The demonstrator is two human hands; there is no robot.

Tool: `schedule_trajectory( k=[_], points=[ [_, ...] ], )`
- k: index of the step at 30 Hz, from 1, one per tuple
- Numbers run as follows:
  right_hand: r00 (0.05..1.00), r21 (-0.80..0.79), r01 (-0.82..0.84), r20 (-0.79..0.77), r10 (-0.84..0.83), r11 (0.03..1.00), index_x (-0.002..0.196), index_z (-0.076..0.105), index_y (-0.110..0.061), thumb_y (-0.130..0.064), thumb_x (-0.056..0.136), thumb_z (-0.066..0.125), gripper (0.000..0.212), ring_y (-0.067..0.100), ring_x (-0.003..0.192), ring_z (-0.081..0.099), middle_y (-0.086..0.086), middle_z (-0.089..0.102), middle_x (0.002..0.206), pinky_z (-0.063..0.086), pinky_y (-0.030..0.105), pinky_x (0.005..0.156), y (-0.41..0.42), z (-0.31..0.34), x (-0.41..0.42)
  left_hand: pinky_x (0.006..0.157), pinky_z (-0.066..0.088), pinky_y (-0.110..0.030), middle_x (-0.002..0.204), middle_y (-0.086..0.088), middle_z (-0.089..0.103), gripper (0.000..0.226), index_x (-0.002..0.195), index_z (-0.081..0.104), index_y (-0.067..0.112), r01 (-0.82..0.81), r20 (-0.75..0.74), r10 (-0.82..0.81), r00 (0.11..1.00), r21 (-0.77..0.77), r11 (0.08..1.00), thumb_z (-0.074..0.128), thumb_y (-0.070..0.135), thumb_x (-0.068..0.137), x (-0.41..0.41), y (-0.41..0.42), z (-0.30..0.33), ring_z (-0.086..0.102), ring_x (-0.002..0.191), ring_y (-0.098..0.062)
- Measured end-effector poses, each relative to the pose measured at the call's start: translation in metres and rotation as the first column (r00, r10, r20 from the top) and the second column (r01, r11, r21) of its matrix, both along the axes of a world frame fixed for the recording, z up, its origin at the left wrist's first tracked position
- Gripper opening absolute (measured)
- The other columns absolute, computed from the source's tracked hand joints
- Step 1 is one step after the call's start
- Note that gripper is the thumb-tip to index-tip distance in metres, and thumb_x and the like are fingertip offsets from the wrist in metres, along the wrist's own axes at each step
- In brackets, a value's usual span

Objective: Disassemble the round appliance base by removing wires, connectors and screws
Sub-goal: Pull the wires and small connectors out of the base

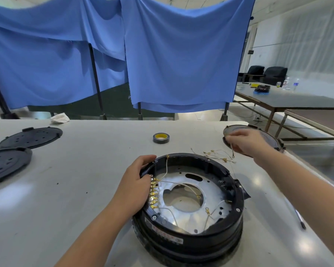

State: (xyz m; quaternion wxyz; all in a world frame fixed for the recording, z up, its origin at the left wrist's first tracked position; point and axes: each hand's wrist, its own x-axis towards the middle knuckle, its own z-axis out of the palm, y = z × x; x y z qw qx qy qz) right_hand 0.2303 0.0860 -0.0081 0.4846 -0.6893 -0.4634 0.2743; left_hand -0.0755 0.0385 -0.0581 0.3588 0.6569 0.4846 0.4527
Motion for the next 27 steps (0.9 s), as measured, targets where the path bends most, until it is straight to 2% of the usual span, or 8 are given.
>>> schedule_trajectory(
  k=[2, 5, 8, 11, 16, 20, 23, 27],
  points=[
    [0.945, -0.110, -0.080, 0.308, 0.110, 0.991, 0.088, 0.070, -0.010, -0.013, 0.085, 0.069, 0.005, 0.014, 0.063, 0.056, 0.004, 0.067, 0.080, 0.046, 0.020, 0.052, 0.011, -0.016, 0.000, 0.088, 0.044, -0.018, 0.112, 0.024, 0.058, 0.056, 0.117, 0.056, 0.034, -0.001, 0.003, 0.001, 1.000, -0.005, 1.000, 0.043, -0.011, 0.085, 0.000, 0.000, 0.000, 0.052, 0.108, 0.008],
    [0.822, -0.224, -0.081, 0.536, 0.193, 0.971, 0.081, 0.071, -0.014, -0.015, 0.083, 0.069, 0.004, 0.014, 0.067, 0.060, 0.002, 0.069, 0.083, 0.048, 0.025, 0.059, 0.024, -0.036, -0.004, 0.090, 0.046, -0.021, 0.114, 0.021, 0.060, 0.056, 0.114, 0.057, 0.035, -0.003, 0.019, 0.004, 1.000, -0.019, 1.000, 0.043, -0.011, 0.085, 0.000, 0.000, -0.001, 0.054, 0.109, 0.006],
    [0.806, -0.257, -0.072, 0.554, 0.208, 0.964, 0.076, 0.072, -0.017, -0.016, 0.081, 0.072, 0.005, 0.017, 0.082, 0.063, 0.001, 0.071, 0.087, 0.053, 0.033, 0.077, 0.035, -0.048, -0.006, 0.088, 0.049, -0.024, 0.112, 0.019, 0.062, 0.057, 0.108, 0.058, 0.041, -0.012, 0.037, 0.013, 0.999, -0.032, 0.999, 0.044, -0.010, 0.085, -0.001, 0.000, -0.002, 0.058, 0.107, 0.001],
    [0.816, -0.230, -0.060, 0.550, 0.181, 0.971, 0.078, 0.073, -0.015, -0.020, 0.078, 0.075, 0.005, 0.018, 0.085, 0.064, 0.001, 0.071, 0.087, 0.053, 0.037, 0.082, 0.040, -0.055, -0.005, 0.090, 0.050, -0.027, 0.112, 0.018, 0.063, 0.058, 0.106, 0.058, 0.042, -0.015, 0.047, 0.017, 0.999, -0.042, 0.999, 0.044, -0.010, 0.085, 0.000, 0.001, -0.003, 0.060, 0.107, -0.003],
    [0.844, -0.134, -0.114, 0.510, 0.167, 0.984, 0.084, 0.073, -0.014, -0.017, 0.081, 0.072, 0.005, 0.016, 0.081, 0.064, 0.001, 0.070, 0.086, 0.052, 0.030, 0.075, 0.037, -0.042, -0.010, 0.085, 0.047, -0.020, 0.111, 0.019, 0.063, 0.060, 0.104, 0.059, 0.042, -0.018, 0.062, 0.020, 0.998, -0.042, 0.999, 0.043, -0.012, 0.083, 0.000, 0.001, -0.003, 0.058, 0.106, 0.004],
    [0.881, 0.087, -0.220, 0.446, 0.160, 0.972, 0.084, 0.071, -0.020, -0.016, 0.084, 0.065, 0.007, 0.002, 0.069, 0.057, -0.009, 0.067, 0.079, 0.042, 0.018, 0.063, 0.018, -0.012, -0.046, 0.085, 0.049, -0.022, 0.113, 0.016, 0.062, 0.058, 0.105, 0.059, 0.037, -0.021, 0.106, 0.030, 0.994, -0.081, 0.996, 0.045, -0.014, 0.082, 0.002, 0.001, -0.001, 0.058, 0.108, 0.000],
    [0.827, 0.138, -0.379, 0.493, 0.268, 0.915, 0.092, 0.067, -0.028, -0.023, 0.087, 0.061, 0.010, -0.001, 0.068, 0.055, -0.015, 0.064, 0.084, 0.038, 0.012, 0.061, -0.007, 0.004, -0.089, 0.074, 0.050, -0.016, 0.117, 0.011, 0.062, 0.055, 0.111, 0.059, 0.029, -0.045, 0.239, 0.083, 0.967, -0.163, 0.986, 0.047, -0.016, 0.080, 0.000, 0.004, 0.002, 0.059, 0.107, -0.004],
    [0.661, -0.008, -0.610, 0.546, 0.515, 0.792, 0.091, 0.065, -0.033, -0.027, 0.086, 0.061, 0.009, -0.002, 0.071, 0.056, -0.016, 0.064, 0.086, 0.040, 0.008, 0.062, -0.035, -0.002, -0.144, 0.089, 0.050, -0.029, 0.126, 0.000, 0.059, 0.055, 0.127, 0.053, 0.016, -0.042, 0.285, 0.092, 0.954, -0.177, 0.983, 0.047, -0.016, 0.082, 0.001, 0.002, 0.004, 0.057, 0.115, -0.015]
  ],
)
